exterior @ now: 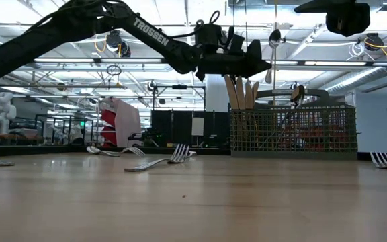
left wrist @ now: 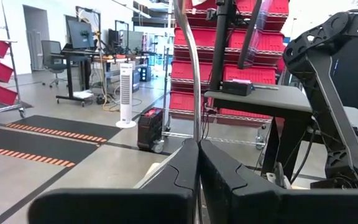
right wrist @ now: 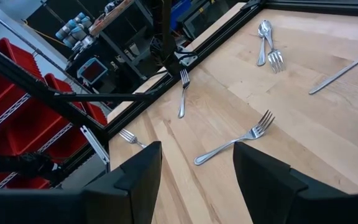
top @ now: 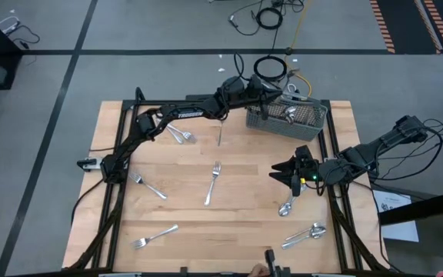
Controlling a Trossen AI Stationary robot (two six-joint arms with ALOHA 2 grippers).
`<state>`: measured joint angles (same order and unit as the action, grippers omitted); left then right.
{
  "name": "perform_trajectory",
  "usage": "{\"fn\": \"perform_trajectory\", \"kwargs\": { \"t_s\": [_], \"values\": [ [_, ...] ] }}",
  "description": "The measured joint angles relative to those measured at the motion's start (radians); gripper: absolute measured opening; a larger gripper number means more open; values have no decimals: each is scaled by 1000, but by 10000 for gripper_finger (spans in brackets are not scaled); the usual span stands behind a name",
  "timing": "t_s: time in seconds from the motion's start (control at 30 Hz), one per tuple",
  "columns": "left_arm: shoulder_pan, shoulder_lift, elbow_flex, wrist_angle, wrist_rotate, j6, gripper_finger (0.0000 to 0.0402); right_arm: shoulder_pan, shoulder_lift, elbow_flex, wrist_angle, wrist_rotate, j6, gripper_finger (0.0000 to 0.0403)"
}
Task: Sort silverware
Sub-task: Put the silver spoon into the silverware basket
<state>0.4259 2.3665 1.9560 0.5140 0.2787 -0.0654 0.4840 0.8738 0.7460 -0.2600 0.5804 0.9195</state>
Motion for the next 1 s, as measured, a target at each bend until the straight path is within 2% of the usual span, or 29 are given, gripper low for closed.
{"fn": "perform_trajectory", "kwargs": {
  "t_s": [0.17,0.47,0.77,1.0],
  "values": [
    [-1,0,0,-1,-35,0,25,0,0,0,0,0,-7,189],
    [-2,0,0,-5,-36,-6,27,0,0,0,-6,0,-11,189],
    [-2,-1,-1,-120,-44,-5,27,0,0,0,-7,0,-20,189],
    [-2,-1,-1,-67,-45,-6,28,0,0,0,-6,0,-18,189]
  ]
}}
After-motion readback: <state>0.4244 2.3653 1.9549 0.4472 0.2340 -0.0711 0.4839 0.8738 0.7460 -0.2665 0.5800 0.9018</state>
